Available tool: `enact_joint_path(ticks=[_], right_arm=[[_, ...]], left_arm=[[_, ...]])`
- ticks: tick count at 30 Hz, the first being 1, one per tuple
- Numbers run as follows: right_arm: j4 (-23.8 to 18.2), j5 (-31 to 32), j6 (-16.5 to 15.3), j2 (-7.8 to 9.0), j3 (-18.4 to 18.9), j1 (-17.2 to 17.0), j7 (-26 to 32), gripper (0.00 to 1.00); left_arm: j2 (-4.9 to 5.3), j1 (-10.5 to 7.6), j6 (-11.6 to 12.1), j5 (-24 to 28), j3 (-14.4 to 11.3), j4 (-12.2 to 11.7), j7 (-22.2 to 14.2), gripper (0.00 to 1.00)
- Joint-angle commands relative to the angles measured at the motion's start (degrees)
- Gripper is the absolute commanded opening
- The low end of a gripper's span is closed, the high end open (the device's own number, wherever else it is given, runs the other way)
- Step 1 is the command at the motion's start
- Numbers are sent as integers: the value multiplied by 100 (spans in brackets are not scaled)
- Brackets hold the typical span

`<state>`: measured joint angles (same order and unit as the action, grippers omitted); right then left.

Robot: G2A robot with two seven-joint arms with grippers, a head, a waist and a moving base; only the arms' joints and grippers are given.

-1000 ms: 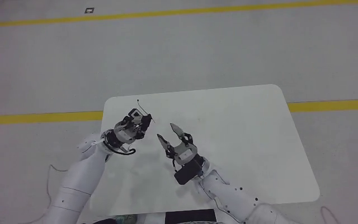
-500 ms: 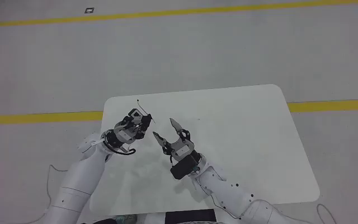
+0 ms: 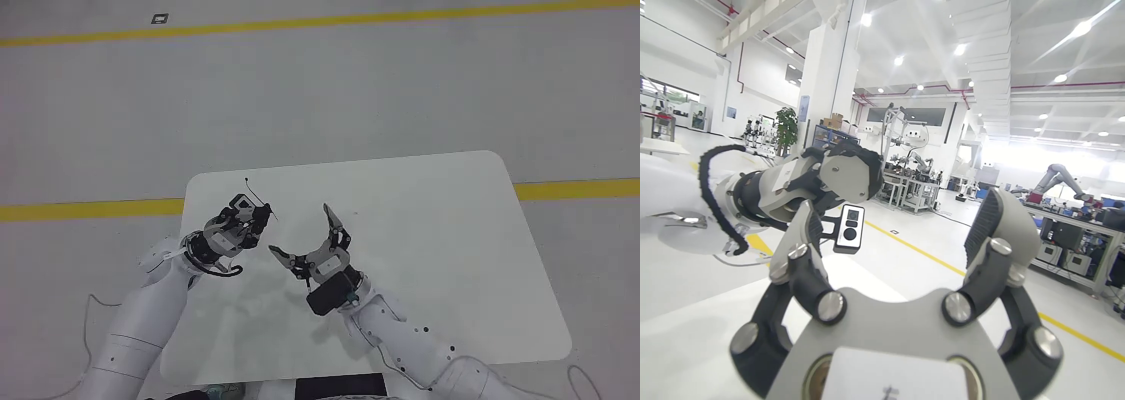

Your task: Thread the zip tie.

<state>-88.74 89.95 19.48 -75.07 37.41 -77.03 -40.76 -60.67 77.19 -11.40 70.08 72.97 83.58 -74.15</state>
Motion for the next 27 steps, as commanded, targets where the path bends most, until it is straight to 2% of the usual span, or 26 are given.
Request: enact_joint_path(ticks=[1,6,7,8,9,12,14,19,24,27], right_arm=[[9,0,0,-18,32,12,-11,100],[76,0,0,-92,0,101,-14,100],[97,0,0,-109,-9,118,-24,75],[114,0,0,-121,-15,129,-33,56],[131,0,0,-132,-19,139,-43,46],[173,0,0,-163,-21,152,-73,37],[196,0,0,-181,-17,153,-94,32],[253,0,0,-223,-40,159,-128,29],[308,0,0,-263,-86,180,-157,22],[332,0,0,-287,-110,194,-168,23]], left_arm=[[0,0,0,0,0,0,0,0],[0,0,0,0,0,0,0,0],[0,0,0,0,0,0,0,0],[0,0,0,0,0,0,0,0],[0,0,0,0,0,0,0,0],[0,0,0,0,0,0,0,0],[0,0,0,0,0,0,0,0],[0,0,0,0,0,0,0,0],[0,0,0,0,0,0,0,0],[0,0,0,0,0,0,0,0]])
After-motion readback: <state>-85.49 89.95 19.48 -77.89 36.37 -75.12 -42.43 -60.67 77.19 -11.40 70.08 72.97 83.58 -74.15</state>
